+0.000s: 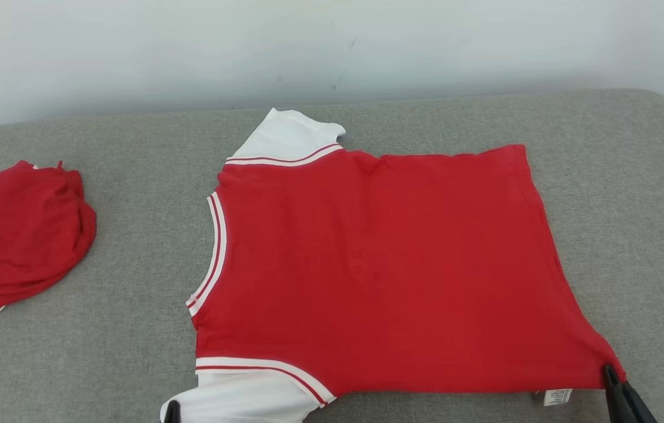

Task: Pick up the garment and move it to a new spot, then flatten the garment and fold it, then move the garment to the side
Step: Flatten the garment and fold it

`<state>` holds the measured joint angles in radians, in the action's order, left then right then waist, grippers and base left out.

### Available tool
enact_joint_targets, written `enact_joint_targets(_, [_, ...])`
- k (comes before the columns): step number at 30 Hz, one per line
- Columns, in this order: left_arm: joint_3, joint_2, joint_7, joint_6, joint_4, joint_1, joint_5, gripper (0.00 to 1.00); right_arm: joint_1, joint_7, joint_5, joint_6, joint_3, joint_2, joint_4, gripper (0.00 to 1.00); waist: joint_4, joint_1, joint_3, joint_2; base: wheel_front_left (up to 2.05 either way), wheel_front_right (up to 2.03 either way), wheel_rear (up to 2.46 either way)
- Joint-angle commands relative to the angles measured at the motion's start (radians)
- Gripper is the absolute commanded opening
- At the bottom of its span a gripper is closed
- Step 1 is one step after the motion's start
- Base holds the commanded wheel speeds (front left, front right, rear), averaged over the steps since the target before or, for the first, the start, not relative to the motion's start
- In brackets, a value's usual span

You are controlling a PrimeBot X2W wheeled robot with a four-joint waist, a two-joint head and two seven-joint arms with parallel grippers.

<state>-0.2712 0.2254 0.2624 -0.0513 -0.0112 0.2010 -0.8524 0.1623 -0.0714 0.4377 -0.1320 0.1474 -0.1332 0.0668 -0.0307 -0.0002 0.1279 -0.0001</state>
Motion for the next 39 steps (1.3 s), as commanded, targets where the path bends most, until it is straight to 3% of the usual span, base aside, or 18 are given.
enact_joint_targets(1, [0.0, -0.002, 0.003, 0.006, 0.0, -0.007, 0.017, 0.0, -0.003, -0.008, -0.003, 0.003, 0.0, 0.012, -0.005, 0.0, -0.006, 0.0002, -0.004, 0.0001, 0.0, 0.0, 0.0])
enact_joint_targets(14, [-0.038, 0.082, -0.076, 0.07, 0.027, -0.239, 0.091, 0.0, -0.149, -0.094, 0.037, 0.003, -0.005, 0.031, 0.042, 0.0, -0.028, 0.0002, 0.019, 0.0001, 0.0, 0.0, 0.0])
enact_joint_targets(26, [-0.063, 0.077, -0.109, 0.134, 0.276, -0.54, 0.105, 0.0, -0.363, -0.106, 0.048, 0.002, -0.028, 0.024, 0.185, 0.0, -0.062, 0.0002, 0.087, 0.0001, 0.0, 0.0, 0.0])
enact_joint_targets(27, [-0.066, 0.075, -0.104, 0.139, 0.297, -0.558, 0.103, 0.0, -0.377, -0.092, 0.044, 0.002, -0.026, 0.024, 0.196, 0.47, -0.064, 0.0002, 0.091, 0.0001, 0.0, 0.0, 0.0])
enact_joint_targets(28, [-0.069, 0.073, -0.099, 0.142, 0.322, -0.573, 0.109, 0.22, -0.387, -0.084, 0.044, 0.003, -0.029, 0.023, 0.209, 1.0, -0.064, 0.0002, 0.093, 0.0001, 0.0, 0.0, 0.0])
enact_joint_targets(29, [-0.072, 0.075, -0.09, 0.146, 0.342, -0.586, 0.119, 1.0, -0.394, -0.075, 0.045, 0.002, -0.032, 0.021, 0.221, 1.0, -0.064, 0.0002, 0.094, 0.0001, 0.0, 0.0, 0.0])
enact_joint_targets(39, [-0.06, 0.047, -0.017, 0.164, 0.472, -0.57, 0.107, 1.0, -0.375, 0.0, 0.03, 0.002, -0.063, -0.028, 0.3, 1.0, -0.05, 0.0002, 0.064, 0.0001, 0.0, 0.0, 0.0])
